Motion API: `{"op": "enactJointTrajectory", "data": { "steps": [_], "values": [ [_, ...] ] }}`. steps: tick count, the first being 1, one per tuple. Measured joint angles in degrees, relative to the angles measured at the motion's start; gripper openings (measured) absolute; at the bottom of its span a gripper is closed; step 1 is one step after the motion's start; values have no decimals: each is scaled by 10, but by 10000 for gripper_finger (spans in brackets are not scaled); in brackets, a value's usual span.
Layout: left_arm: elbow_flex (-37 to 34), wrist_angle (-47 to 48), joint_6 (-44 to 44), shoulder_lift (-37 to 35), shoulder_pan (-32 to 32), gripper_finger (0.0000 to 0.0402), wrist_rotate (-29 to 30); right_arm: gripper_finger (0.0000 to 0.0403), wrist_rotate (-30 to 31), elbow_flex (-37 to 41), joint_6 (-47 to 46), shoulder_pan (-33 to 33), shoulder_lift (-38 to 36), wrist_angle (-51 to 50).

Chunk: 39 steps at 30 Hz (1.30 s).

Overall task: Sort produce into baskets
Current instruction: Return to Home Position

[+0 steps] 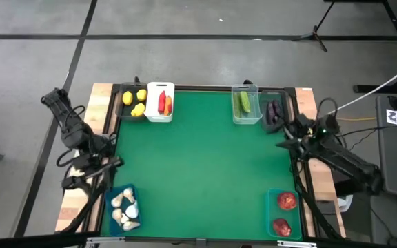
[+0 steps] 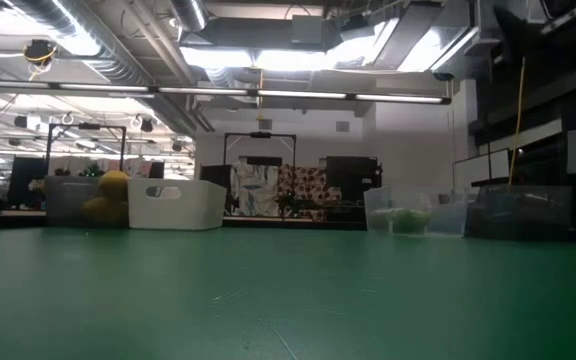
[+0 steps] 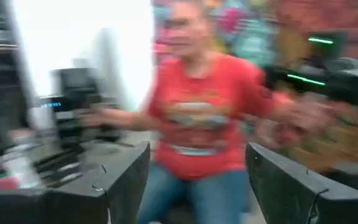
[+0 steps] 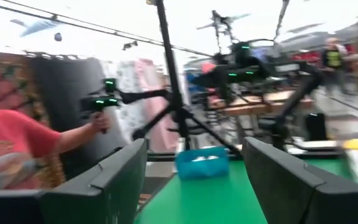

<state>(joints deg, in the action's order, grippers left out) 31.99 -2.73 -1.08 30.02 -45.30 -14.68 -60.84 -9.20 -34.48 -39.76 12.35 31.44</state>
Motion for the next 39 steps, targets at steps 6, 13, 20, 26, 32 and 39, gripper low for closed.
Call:
{"op": "enactJointTrajectory", "data": {
  "steps": [6,13,20,26,32,39],
  "values": [
    [-126,-150,20,-69,22,260,174,264,58,79,37,124,-12,40],
    [-294,-282,28,-176,20,260,177,264,86,85,96,185,-13,23],
    [-316,-183,23,-259,21,260,228,264,114,86,181,184,-12,-138],
    [-315,-137,18,-266,22,260,245,264,131,86,260,184,-13,-227],
    [-315,-107,27,-267,22,260,230,264,115,87,309,184,-12,-270],
    [-314,-109,27,-298,23,260,183,264,123,87,351,184,-12,-273]
  ]
}}
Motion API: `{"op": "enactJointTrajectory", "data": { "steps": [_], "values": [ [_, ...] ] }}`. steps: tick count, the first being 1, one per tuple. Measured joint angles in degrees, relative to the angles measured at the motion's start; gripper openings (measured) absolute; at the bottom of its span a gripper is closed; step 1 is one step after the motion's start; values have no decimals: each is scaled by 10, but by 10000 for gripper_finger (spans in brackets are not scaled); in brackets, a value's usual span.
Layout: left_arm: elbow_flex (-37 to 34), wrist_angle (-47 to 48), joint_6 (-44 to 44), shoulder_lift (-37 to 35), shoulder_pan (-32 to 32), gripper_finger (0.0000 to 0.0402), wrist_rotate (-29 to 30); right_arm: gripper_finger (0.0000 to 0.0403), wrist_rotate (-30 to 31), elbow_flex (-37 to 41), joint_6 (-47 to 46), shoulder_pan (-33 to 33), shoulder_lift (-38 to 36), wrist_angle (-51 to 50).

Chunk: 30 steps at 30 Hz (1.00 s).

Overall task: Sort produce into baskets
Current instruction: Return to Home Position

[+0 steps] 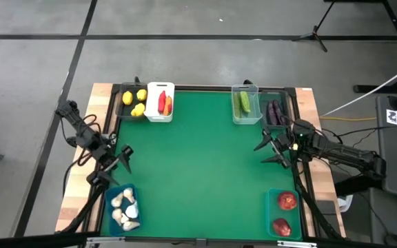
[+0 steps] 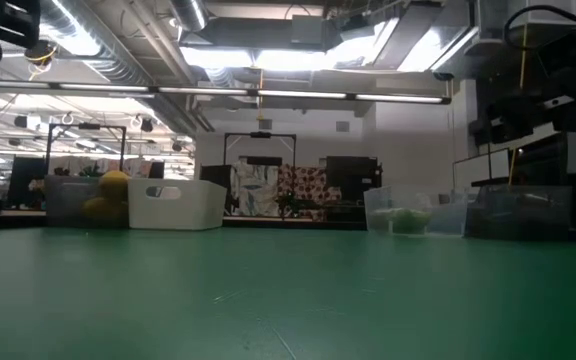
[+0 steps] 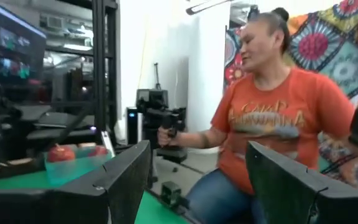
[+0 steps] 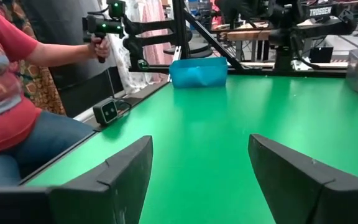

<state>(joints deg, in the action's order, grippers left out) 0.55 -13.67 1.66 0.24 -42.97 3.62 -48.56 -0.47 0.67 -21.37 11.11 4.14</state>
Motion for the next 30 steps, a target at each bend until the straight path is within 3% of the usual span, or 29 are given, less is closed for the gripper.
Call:
{"op": "enactJointTrajectory", "data": {
  "steps": [4,10,17,21,30],
  "values": [
    [0,2,-52,0,25,260,29,264,6,0,-1,0,0,-1],
    [0,40,-13,0,101,260,55,264,10,0,-21,0,0,-1],
    [-1,45,-52,0,129,260,-20,264,39,0,-47,0,0,-1],
    [-1,55,-40,0,129,260,-21,264,66,0,-47,0,0,3],
    [-1,132,42,0,129,260,-22,264,66,0,-82,0,0,3]
  ]
}}
